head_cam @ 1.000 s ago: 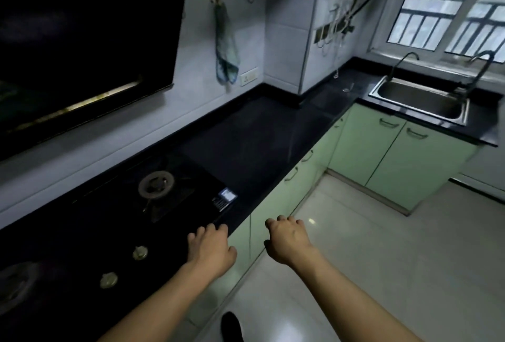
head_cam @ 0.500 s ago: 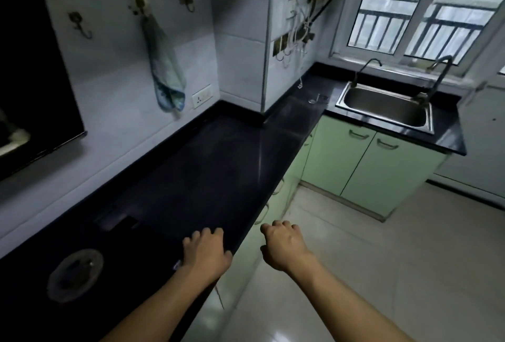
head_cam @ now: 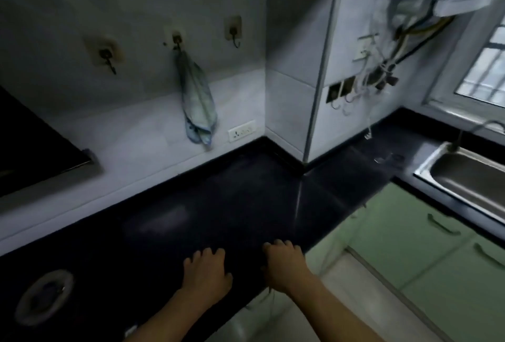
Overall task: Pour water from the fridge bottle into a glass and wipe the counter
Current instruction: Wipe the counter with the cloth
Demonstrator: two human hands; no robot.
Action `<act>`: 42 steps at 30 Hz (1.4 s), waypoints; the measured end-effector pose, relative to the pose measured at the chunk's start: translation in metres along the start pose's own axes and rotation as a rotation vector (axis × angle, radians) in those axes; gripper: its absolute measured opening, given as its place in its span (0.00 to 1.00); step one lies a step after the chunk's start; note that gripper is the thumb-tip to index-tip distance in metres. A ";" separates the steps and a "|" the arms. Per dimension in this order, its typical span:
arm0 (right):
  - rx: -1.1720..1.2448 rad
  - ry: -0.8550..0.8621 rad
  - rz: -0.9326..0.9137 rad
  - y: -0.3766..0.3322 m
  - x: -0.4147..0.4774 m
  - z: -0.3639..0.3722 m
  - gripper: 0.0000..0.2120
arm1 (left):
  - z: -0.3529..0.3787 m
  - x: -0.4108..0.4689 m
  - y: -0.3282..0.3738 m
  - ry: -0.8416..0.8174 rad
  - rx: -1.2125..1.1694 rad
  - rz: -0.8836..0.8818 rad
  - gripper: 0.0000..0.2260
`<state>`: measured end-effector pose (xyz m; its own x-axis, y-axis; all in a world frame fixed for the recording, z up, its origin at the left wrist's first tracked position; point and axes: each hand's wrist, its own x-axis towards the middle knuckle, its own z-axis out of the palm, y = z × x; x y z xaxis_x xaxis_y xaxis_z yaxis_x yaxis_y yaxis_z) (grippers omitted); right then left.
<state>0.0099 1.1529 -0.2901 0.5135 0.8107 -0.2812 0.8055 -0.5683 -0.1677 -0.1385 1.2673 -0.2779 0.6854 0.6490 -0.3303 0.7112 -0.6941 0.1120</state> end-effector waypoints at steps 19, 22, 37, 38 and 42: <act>0.240 -0.074 -0.284 -0.012 0.182 -0.098 0.16 | -0.091 0.142 -0.026 0.291 -0.270 -0.187 0.15; 0.337 0.010 -0.320 -0.021 0.224 -0.143 0.11 | -0.146 0.177 -0.035 0.430 -0.379 -0.209 0.13; 0.619 0.291 -0.464 -0.103 0.389 -0.305 0.10 | -0.327 0.316 -0.038 0.797 -0.660 -0.299 0.11; 0.579 0.272 -0.473 -0.106 0.392 -0.307 0.10 | -0.328 0.320 -0.039 0.790 -0.668 -0.307 0.10; 0.618 0.325 -0.471 -0.109 0.391 -0.313 0.11 | -0.332 0.324 -0.040 0.799 -0.719 -0.328 0.11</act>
<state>0.2154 1.5762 -0.0863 0.2999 0.9288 0.2179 0.6984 -0.0581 -0.7133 0.1072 1.6088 -0.0786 0.1684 0.9601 0.2234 0.6239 -0.2792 0.7299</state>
